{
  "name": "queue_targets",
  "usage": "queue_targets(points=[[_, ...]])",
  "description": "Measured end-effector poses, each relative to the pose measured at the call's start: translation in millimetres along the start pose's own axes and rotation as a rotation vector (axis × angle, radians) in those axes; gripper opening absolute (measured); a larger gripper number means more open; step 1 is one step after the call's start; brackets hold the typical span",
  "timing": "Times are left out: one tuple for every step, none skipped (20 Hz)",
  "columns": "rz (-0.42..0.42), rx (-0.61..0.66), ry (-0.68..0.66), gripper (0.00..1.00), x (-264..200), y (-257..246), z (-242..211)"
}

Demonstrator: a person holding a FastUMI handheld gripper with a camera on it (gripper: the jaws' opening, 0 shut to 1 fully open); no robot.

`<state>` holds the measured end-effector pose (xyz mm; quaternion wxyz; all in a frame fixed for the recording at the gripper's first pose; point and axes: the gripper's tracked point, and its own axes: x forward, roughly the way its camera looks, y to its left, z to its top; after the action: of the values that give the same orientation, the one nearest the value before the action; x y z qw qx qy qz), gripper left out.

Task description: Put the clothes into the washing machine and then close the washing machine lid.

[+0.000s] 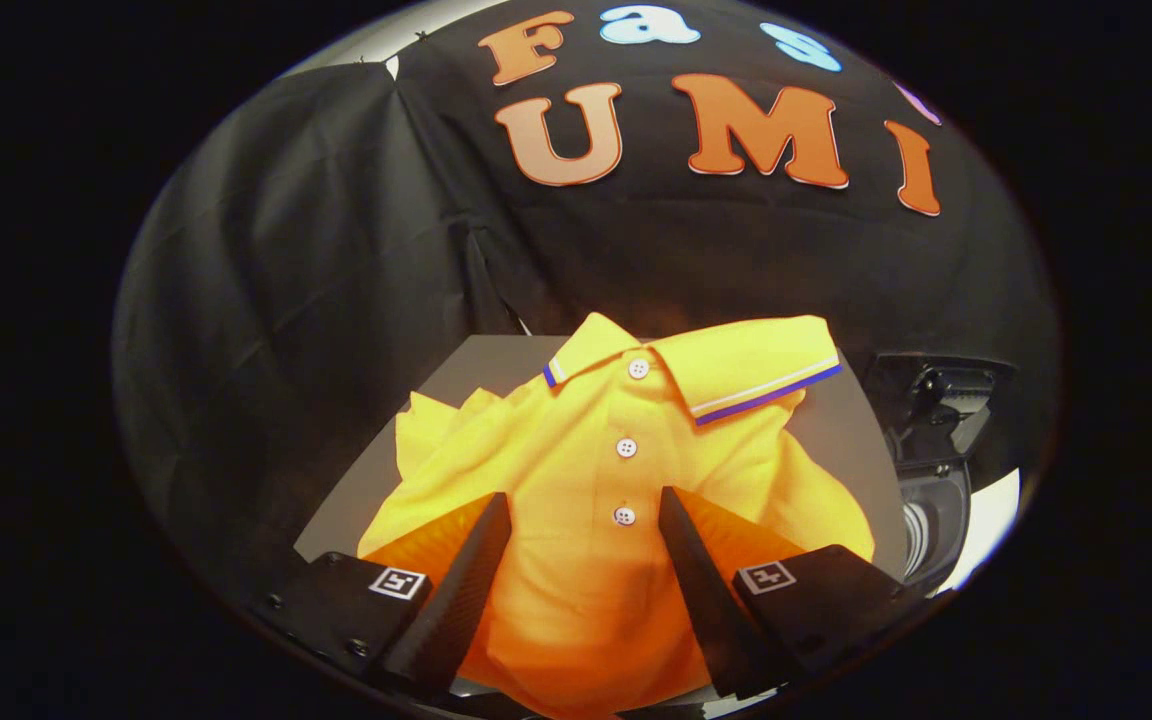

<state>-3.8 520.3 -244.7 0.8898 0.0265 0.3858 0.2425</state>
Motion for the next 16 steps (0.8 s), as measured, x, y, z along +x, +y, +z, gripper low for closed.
queue_targets(points=[[0.018, 0.001, 0.016, 0.96, -0.6, -0.6, -3.6], [0.038, -0.002, 0.016, 0.96, 0.6, -1.6, -1.9], [0.049, -0.004, 0.026, 0.94, 0.0, -2.3, -2.6], [0.052, -0.003, 0.028, 0.92, 1.0, -2.8, -2.5], [0.061, -0.001, 0.040, 0.90, 1.8, -3.2, -4.1], [0.075, 0.008, 0.038, 0.82, 2.2, -2.0, -3.1], [0.093, 0.022, 0.047, 0.74, 1.7, -2.3, -1.3], [0.115, 0.051, 0.059, 0.67, 1.3, -1.5, -1.2], [0.140, 0.085, 0.065, 0.53, 3.1, 2.5, -2.2], [0.163, 0.098, 0.076, 0.44, 4.4, 4.4, -2.6], [0.185, 0.092, 0.087, 0.35, 5.5, 6.3, -4.7], [0.199, 0.089, 0.101, 0.35, 8.5, 5.4, -6.2], [0.206, 0.106, 0.091, 0.24, 6.9, 5.8, -5.2], [0.213, 0.095, 0.081, 0.19, 7.7, 6.0, -4.0], [0.218, 0.079, 0.050, 0.18, 12.4, 8.1, -4.7], [0.216, 0.060, 0.027, 0.13, 13.4, 6.7, -2.0]])
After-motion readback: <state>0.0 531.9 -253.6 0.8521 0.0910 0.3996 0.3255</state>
